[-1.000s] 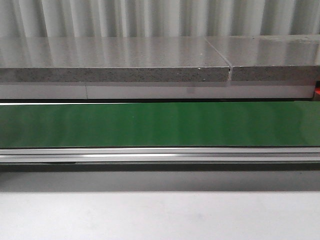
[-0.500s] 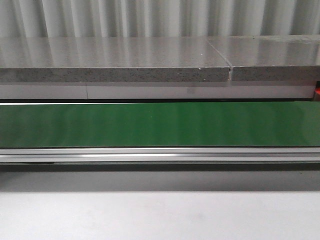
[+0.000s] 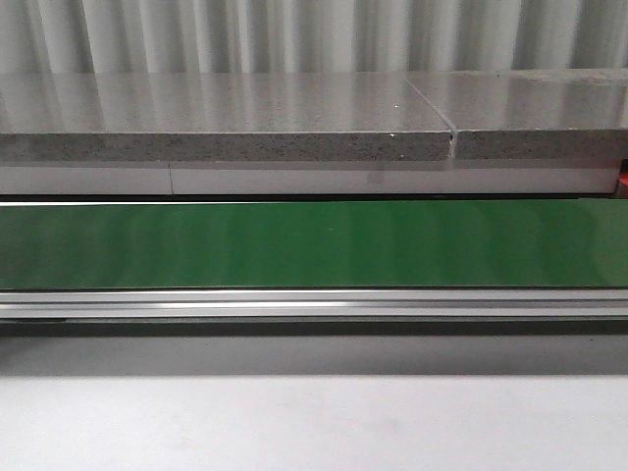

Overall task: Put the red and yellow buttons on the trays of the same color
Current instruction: 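Move the left gripper back and grasp a yellow button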

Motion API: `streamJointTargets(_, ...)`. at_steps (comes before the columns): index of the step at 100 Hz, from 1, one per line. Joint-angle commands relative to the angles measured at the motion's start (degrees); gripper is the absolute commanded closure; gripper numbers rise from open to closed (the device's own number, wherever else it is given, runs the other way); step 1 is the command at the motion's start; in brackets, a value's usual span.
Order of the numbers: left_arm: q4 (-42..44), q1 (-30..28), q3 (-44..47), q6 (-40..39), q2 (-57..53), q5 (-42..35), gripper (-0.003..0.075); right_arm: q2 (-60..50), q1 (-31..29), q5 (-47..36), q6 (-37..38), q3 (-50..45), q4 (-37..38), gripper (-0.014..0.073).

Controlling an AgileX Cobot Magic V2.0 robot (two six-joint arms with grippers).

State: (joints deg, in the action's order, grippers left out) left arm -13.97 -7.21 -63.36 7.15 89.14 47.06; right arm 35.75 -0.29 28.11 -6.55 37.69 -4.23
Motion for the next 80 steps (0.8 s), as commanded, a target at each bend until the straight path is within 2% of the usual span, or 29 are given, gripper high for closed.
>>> streamJointTargets(1,-1.2,0.5,-1.7,0.0,-3.9,-1.0,0.003,-0.2,0.1,-4.6,-0.4,1.5,-0.2,0.0662)
streamJointTargets(42,-1.1,3.0,-2.1,1.1,-17.8,-1.9,0.003,-0.2,0.1,-4.6,-0.4,1.5,-0.2,0.0662)
streamJointTargets(53,2.3,2.9,-2.1,0.8,-20.7,-2.0,0.003,-0.2,0.1,-4.6,-0.4,1.5,-0.2,0.0662)
streamJointTargets(72,12.8,2.7,-0.8,-10.4,-21.5,-2.9,0.003,-0.2,0.1,-4.6,-0.4,1.5,-0.2,0.0662)
streamJointTargets(80,13.6,0.7,1.0,-12.8,-21.5,-4.9,0.003,-0.2,0.1,-4.6,-0.4,1.5,-0.2,0.0662)
